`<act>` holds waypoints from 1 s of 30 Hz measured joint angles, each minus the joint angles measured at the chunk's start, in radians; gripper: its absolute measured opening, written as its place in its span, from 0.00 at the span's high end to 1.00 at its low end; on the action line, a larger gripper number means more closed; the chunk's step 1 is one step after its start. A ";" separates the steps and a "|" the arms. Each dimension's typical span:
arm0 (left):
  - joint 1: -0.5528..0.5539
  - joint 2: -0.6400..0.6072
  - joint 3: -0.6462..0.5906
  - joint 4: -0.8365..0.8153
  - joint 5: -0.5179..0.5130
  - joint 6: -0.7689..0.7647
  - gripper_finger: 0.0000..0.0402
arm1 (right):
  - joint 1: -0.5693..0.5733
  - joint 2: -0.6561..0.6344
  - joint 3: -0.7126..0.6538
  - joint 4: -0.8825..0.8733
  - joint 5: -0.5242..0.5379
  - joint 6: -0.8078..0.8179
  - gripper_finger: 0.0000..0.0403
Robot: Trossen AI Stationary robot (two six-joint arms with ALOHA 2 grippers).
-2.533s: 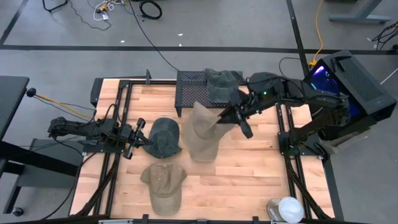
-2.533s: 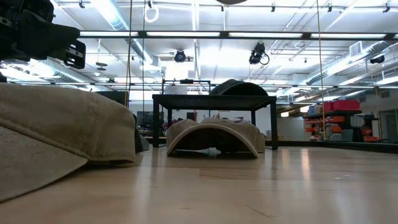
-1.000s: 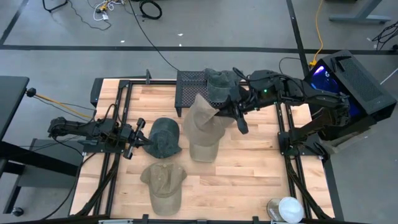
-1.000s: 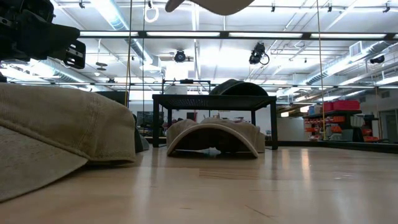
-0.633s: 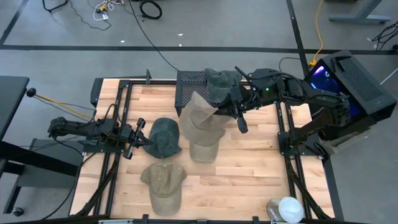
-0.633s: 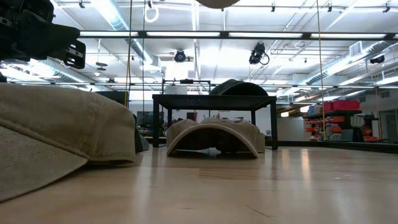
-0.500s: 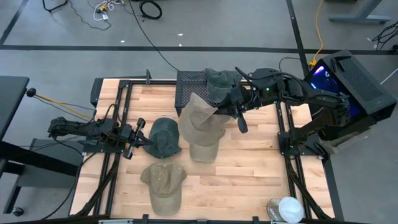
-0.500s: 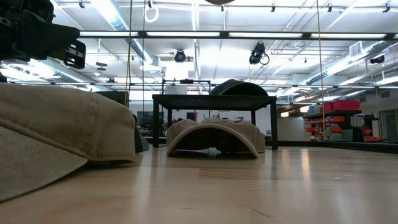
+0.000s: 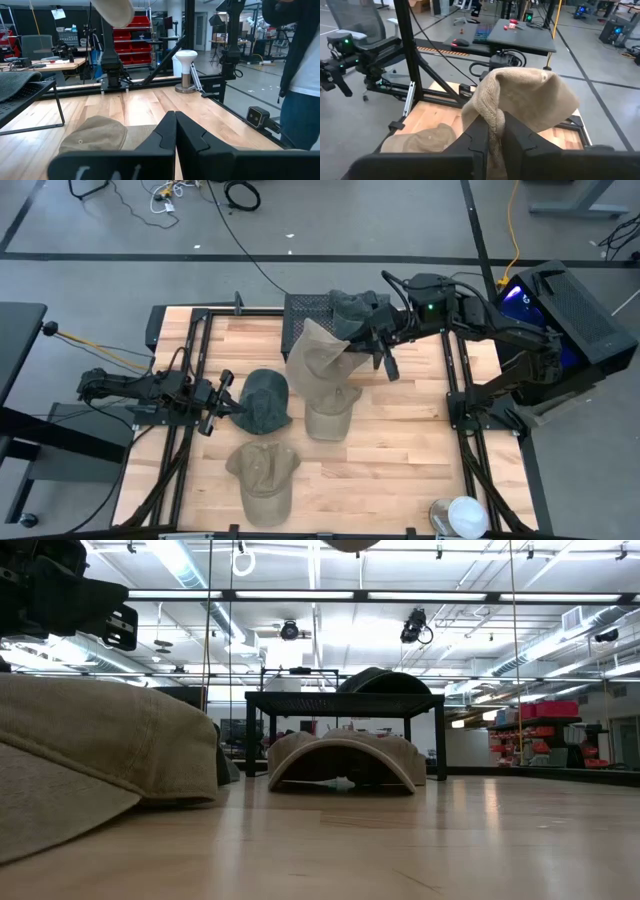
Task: Pick & Place hat
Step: Put the bottom right brown cap on the shelf
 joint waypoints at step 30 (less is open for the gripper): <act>0.000 0.000 0.000 0.000 0.000 0.000 0.99 | -0.112 0.001 -0.003 -0.010 -0.103 -0.018 0.91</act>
